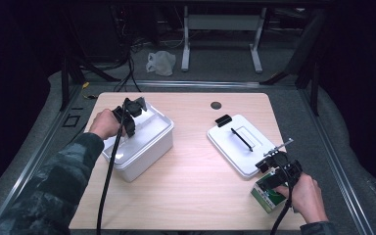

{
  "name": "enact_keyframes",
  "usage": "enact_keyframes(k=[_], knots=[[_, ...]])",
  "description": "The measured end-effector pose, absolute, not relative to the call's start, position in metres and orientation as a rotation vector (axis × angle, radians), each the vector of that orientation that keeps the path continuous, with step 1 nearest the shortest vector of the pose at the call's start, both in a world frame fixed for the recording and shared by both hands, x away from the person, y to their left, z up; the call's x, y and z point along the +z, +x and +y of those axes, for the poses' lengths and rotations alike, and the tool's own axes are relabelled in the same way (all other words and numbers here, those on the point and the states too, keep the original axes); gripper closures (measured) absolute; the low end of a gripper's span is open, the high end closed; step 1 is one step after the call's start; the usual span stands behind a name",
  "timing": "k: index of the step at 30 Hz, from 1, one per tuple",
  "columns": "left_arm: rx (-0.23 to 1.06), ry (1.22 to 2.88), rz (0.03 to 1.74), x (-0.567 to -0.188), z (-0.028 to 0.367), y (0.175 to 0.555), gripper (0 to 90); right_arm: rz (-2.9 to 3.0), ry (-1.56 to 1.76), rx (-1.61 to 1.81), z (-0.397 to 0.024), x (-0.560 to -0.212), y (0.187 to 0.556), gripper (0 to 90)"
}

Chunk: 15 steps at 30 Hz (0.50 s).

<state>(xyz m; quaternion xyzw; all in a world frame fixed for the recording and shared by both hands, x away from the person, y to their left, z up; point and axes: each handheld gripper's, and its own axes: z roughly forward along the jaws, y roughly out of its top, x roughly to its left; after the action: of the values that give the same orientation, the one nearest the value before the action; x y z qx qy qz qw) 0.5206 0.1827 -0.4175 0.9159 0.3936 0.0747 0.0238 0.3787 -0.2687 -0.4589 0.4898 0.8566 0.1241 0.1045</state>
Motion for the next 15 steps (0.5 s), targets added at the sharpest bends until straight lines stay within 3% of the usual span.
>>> enact_keyframes(k=[15], knots=[[0.206,3.022,0.646,-0.415,0.133,0.483,89.4,2.533,1.431,0.367,-0.268,-0.459,0.379,7.7]])
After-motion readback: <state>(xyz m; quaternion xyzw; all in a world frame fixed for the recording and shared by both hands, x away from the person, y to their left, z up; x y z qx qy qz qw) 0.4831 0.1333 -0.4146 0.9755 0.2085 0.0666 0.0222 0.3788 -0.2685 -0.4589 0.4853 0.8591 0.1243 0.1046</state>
